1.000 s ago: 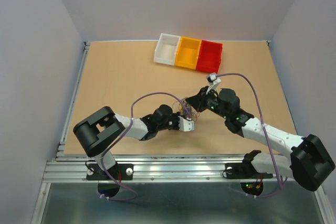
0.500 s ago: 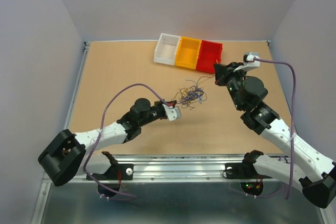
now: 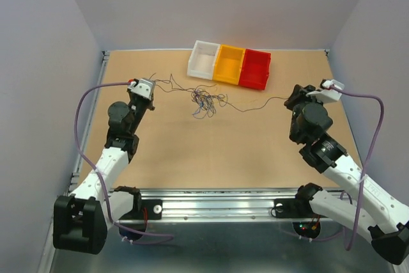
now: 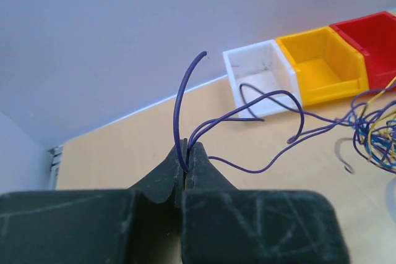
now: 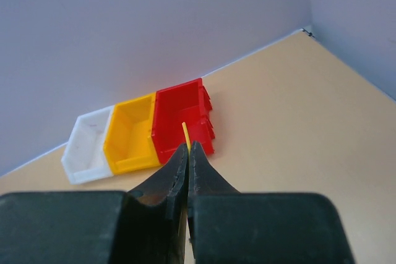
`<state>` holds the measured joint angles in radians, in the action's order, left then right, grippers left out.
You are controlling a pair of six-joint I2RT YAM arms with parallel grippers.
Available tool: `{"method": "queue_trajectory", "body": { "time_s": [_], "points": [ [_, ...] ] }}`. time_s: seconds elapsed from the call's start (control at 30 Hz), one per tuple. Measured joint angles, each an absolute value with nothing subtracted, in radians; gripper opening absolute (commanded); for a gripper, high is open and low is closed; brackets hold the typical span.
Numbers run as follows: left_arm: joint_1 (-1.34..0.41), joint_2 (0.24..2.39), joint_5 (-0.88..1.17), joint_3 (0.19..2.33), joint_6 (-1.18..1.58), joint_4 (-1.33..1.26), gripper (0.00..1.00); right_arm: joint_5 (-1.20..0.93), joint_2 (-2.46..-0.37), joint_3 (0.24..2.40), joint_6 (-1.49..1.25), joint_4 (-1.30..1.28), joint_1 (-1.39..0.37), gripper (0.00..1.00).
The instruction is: Untangle the cables
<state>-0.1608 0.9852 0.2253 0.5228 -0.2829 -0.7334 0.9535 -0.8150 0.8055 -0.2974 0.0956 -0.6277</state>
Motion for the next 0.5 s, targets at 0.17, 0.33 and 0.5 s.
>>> {"method": "queue_trajectory", "body": {
  "time_s": [0.17, 0.33, 0.5],
  "points": [
    [-0.162, 1.013, 0.430, 0.526, -0.260, -0.707, 0.00, 0.797, -0.812, 0.769, -0.280, 0.097, -0.628, 0.70],
    [-0.162, 1.012, 0.618, 0.526, -0.265, -0.705, 0.00, 0.535, -0.940, 0.764, -0.239, 0.101, -0.627, 0.89],
    [-0.164, 0.990, 0.791, 0.526, -0.273, -0.690, 0.00, 0.152, -1.269, 0.780, -0.139, 0.178, -0.622, 0.85]
  ]
}}
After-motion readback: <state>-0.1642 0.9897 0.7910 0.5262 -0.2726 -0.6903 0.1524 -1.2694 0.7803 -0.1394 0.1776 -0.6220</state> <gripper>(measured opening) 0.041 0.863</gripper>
